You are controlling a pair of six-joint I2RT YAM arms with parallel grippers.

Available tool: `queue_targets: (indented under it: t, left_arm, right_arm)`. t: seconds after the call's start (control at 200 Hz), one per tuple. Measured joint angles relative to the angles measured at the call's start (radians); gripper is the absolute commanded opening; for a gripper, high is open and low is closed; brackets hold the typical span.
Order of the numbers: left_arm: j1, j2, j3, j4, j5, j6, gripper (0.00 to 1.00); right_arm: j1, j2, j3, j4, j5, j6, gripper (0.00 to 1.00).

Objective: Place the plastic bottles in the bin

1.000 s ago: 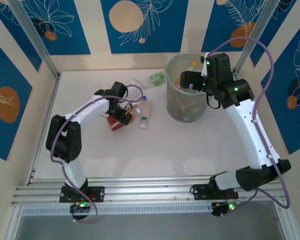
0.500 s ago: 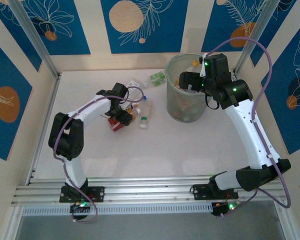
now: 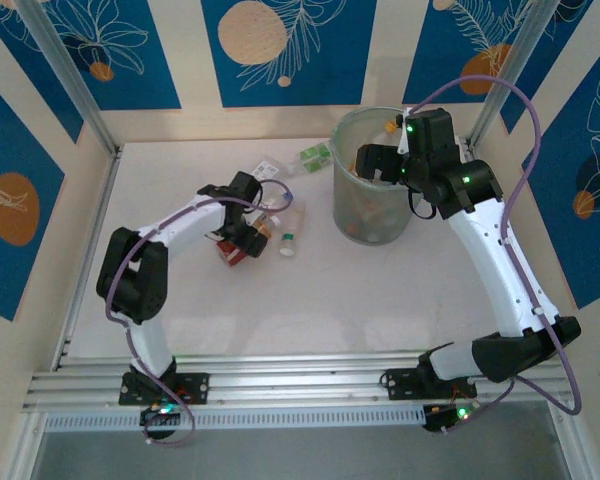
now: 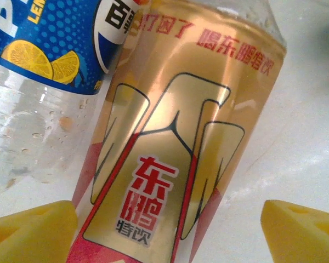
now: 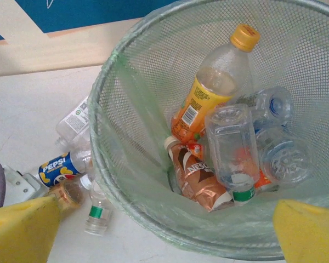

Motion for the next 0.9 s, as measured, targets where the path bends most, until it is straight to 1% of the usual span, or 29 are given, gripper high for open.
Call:
queue_targets:
  t: [0.065,0.19,0.285,0.4,0.57,0.615,0.705,0.86,0.9]
  left_arm:
    - [-0.001,0.001,-0.002,-0.008,-0.013,-0.006,0.97]
    - [-0.001,0.011,-0.003,-0.014,-0.036,-0.009,0.98]
    - [-0.001,0.023,-0.003,-0.013,-0.047,-0.009,0.95]
    - [-0.001,0.04,-0.003,-0.011,-0.047,-0.01,0.9]
    - [-0.001,0.058,-0.023,-0.004,-0.042,-0.011,0.88]
    - [-0.001,0.058,-0.032,-0.003,-0.04,-0.011,0.83]
    - [-0.001,0.058,-0.047,0.001,-0.034,-0.011,0.78]
    - [-0.001,0.053,-0.059,0.01,-0.023,-0.008,0.65]
    - [-0.001,0.05,-0.061,0.011,-0.019,-0.01,0.64]
  right_arm:
    - [0.0,0.0,0.0,0.002,0.0,0.003,0.99]
    - [0.002,0.0,0.0,0.003,0.0,0.003,0.99]
    - [0.007,0.0,0.0,0.003,0.0,0.003,0.99]
    - [0.007,0.0,0.0,0.003,0.0,0.006,0.99]
    - [0.007,0.0,-0.013,0.007,0.0,0.006,0.99]
    - [0.007,0.0,-0.017,0.006,0.0,0.006,0.99]
    - [0.007,0.0,-0.021,0.007,0.0,0.006,0.99]
    - [0.007,0.0,-0.032,0.021,0.0,0.009,0.99]
    - [0.007,0.0,-0.033,0.02,0.0,0.01,0.99]
